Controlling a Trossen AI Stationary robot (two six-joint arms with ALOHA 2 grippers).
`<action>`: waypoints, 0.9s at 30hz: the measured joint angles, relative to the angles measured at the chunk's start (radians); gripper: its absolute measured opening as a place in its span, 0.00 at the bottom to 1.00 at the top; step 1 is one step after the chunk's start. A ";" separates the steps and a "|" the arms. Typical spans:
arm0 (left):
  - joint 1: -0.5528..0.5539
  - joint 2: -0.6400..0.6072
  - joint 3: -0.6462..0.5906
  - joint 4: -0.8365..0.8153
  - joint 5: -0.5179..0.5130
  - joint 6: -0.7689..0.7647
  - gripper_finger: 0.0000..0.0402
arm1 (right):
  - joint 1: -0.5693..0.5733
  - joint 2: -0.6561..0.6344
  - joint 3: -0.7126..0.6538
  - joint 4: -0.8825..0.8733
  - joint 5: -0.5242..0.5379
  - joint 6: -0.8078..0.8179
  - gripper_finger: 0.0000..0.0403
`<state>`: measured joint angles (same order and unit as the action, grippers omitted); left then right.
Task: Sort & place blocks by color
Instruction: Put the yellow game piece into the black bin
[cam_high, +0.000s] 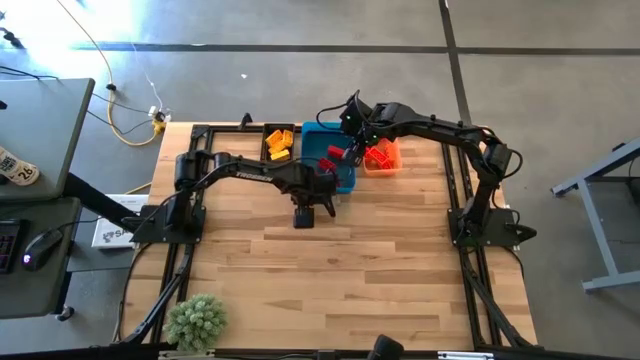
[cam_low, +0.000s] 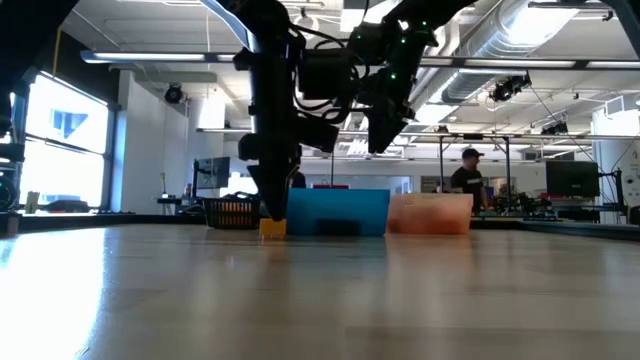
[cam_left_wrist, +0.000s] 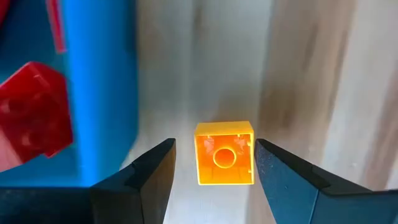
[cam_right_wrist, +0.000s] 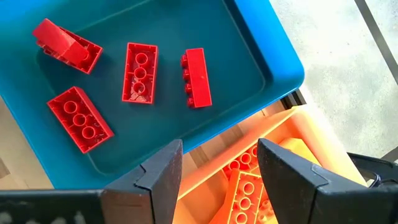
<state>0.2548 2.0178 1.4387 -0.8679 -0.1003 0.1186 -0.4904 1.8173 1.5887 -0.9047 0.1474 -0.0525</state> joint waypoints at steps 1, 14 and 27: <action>0.006 0.000 0.000 0.000 0.003 0.001 0.51 | 0.000 0.000 0.000 0.000 0.000 0.000 0.48; 0.056 0.025 0.000 -0.004 0.057 0.009 0.51 | 0.000 0.000 0.000 0.013 0.000 0.000 0.48; 0.044 0.062 0.002 -0.004 0.031 0.069 0.42 | 0.000 0.000 0.000 0.024 0.007 0.001 0.48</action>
<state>0.2985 2.0800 1.4406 -0.8718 -0.0693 0.1871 -0.4904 1.8172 1.5887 -0.8810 0.1543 -0.0517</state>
